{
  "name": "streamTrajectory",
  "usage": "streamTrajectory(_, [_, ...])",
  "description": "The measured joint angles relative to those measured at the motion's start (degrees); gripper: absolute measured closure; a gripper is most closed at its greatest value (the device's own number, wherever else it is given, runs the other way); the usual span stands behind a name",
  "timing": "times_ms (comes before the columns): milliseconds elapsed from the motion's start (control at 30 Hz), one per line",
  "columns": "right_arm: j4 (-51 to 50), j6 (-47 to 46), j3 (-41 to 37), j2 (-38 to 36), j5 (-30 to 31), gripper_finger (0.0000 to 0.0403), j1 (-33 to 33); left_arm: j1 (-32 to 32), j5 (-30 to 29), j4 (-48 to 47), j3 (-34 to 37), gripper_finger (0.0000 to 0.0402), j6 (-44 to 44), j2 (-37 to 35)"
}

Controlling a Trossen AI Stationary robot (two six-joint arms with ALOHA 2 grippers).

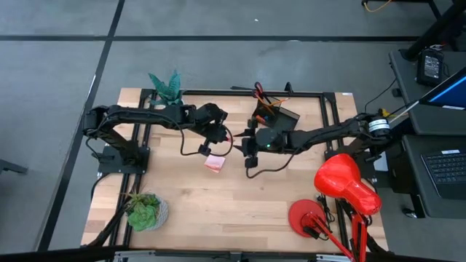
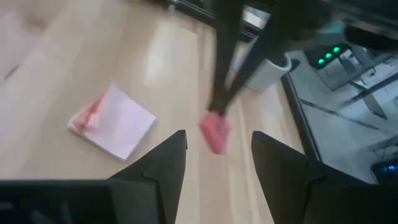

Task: Pick and place office supplies into organizer
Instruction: Put the pink eraser into the black desk organizer

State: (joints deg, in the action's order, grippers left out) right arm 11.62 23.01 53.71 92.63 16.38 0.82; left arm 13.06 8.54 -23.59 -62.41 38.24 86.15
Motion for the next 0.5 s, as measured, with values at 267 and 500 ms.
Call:
streamTrajectory(267, [-0.53, 2.90, 2.40, 4.03, 0.04, 0.0218, 0.13, 0.00, 0.02, 0.16, 0.00, 0.0400, 0.02, -0.07])
streamTrajectory(500, [1.08, 2.84, 2.45, 3.89, -0.02, 0.0219, 0.19, 0.00, 0.01, 0.15, 0.00, 0.0400, 0.23, -0.07])
